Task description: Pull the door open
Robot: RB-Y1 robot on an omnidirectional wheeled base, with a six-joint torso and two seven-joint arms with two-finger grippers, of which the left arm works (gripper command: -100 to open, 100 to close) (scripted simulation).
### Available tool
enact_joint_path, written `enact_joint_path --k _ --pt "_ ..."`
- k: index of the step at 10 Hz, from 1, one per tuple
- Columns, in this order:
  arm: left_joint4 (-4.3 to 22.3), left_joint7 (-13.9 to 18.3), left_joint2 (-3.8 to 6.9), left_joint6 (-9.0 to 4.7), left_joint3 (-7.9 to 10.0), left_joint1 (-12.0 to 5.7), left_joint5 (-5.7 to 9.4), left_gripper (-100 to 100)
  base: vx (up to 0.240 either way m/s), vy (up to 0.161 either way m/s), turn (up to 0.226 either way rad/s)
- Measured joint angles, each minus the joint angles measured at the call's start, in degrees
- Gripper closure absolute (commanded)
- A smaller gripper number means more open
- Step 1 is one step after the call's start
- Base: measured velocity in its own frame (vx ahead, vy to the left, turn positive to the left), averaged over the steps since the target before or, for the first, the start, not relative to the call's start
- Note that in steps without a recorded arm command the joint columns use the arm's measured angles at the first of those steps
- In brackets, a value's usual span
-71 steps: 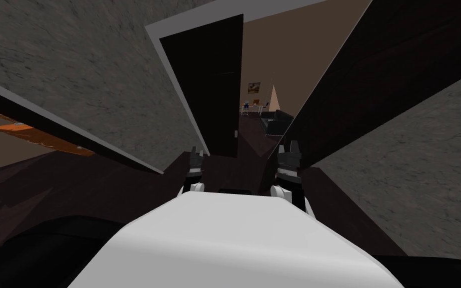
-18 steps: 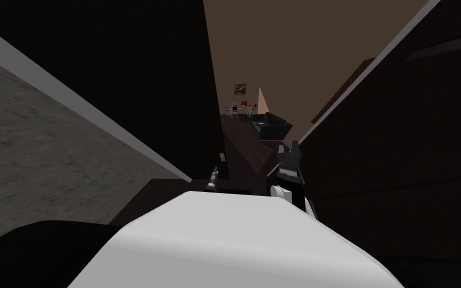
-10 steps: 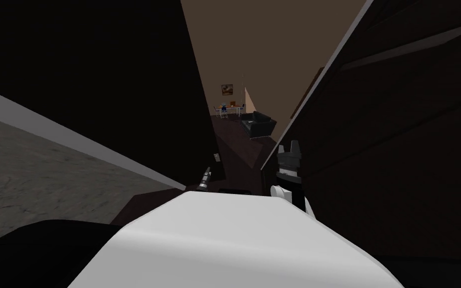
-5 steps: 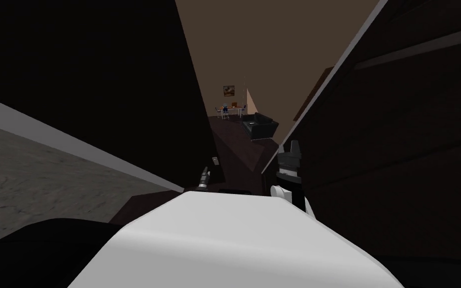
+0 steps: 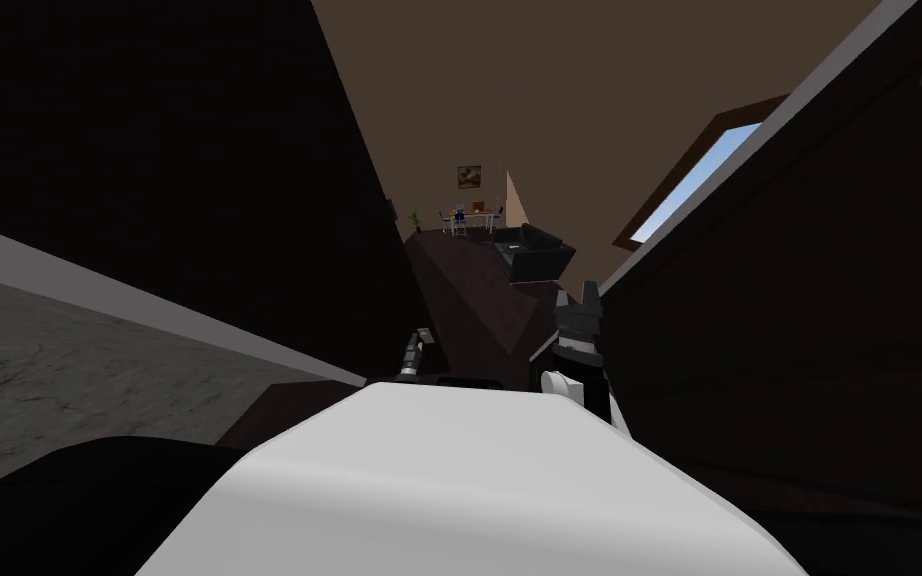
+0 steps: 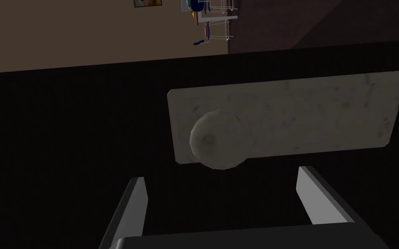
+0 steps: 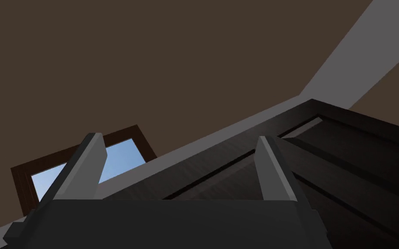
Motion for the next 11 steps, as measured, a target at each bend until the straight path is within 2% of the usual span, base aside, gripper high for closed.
enact_joint_path --k 2,3,8,11 --pt "0.10 -0.19 -0.99 -0.17 0.08 0.03 -0.52 -100 0.137 -0.056 0.103" --pt "0.19 -0.21 -1.01 -0.36 0.11 0.37 -0.52 100 -0.031 0.005 -0.036" --pt "0.15 -0.24 -1.03 -0.17 -0.02 0.07 -0.57 100 -0.010 0.005 -0.011" --pt "0.33 -0.01 -0.89 -0.17 -0.13 -0.14 -0.91 100 -0.143 0.058 -0.100"
